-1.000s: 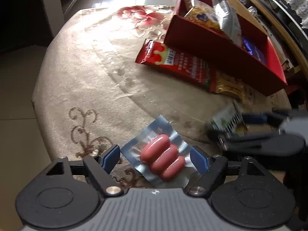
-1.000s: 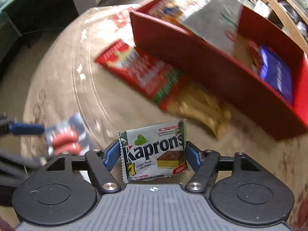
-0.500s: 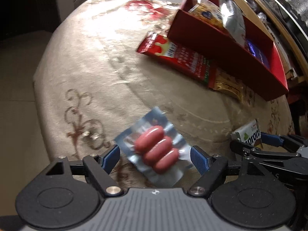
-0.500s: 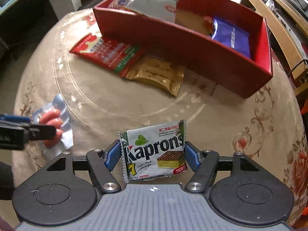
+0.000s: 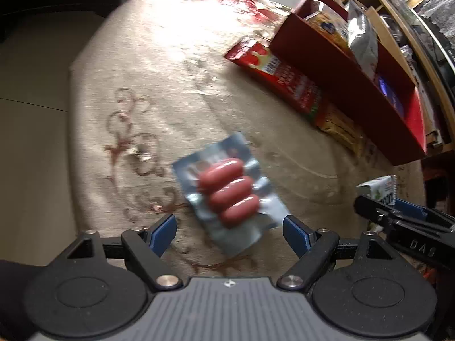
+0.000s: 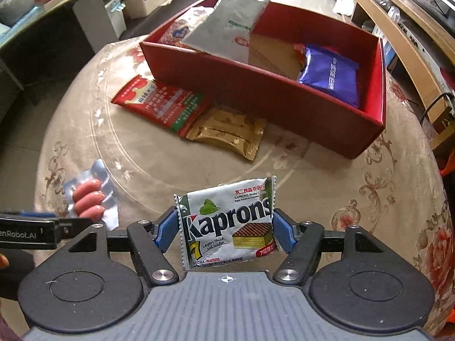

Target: Organize snacks

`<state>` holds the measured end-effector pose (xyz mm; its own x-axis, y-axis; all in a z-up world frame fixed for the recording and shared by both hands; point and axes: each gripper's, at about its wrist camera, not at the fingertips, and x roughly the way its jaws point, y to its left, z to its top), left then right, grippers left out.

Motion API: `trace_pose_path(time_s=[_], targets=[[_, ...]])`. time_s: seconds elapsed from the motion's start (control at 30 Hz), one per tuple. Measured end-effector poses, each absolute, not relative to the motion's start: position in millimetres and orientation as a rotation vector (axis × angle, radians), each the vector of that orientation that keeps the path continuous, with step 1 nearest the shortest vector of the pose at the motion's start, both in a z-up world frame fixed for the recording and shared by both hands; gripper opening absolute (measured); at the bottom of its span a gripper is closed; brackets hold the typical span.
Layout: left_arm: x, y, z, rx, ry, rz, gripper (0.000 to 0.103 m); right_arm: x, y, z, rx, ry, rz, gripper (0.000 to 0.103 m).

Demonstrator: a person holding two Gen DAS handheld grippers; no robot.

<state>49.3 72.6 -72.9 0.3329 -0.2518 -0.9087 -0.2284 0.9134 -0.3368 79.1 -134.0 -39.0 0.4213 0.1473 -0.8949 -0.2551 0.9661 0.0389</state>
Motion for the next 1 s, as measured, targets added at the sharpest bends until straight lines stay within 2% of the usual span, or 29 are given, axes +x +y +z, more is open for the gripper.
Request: trace_pose_path(time_s=[0.27, 0.4, 0.47, 0.57, 0.73, 1.0], targets=[[73, 45, -77, -0.453, 1.218, 0.052, 0.081, 78, -144, -31, -0.085, 1.086, 0.248, 0.076], [90, 31, -78, -0.384, 1.209, 0.069, 0.089, 80, -155, -29, -0.064, 1.077, 0.226, 0.076], [93, 19, -78, -0.289, 1.213, 0.055, 0.089, 82, -159, -29, -0.06, 1.078, 0.214, 0.076], [84, 10, -80, -0.169, 1.193, 0.017, 0.087, 84, -164, -30, -0.059, 1.083, 0.201, 0.076], [79, 14, -76, -0.106, 1.168, 0.031, 0.067, 84, -164, -30, -0.063, 1.079, 0.203, 0.076], [70, 20, -71, -0.062, 1.165, -0.003, 0.066, 83, -153, -33, -0.101, 1.091, 0.227, 0.076]])
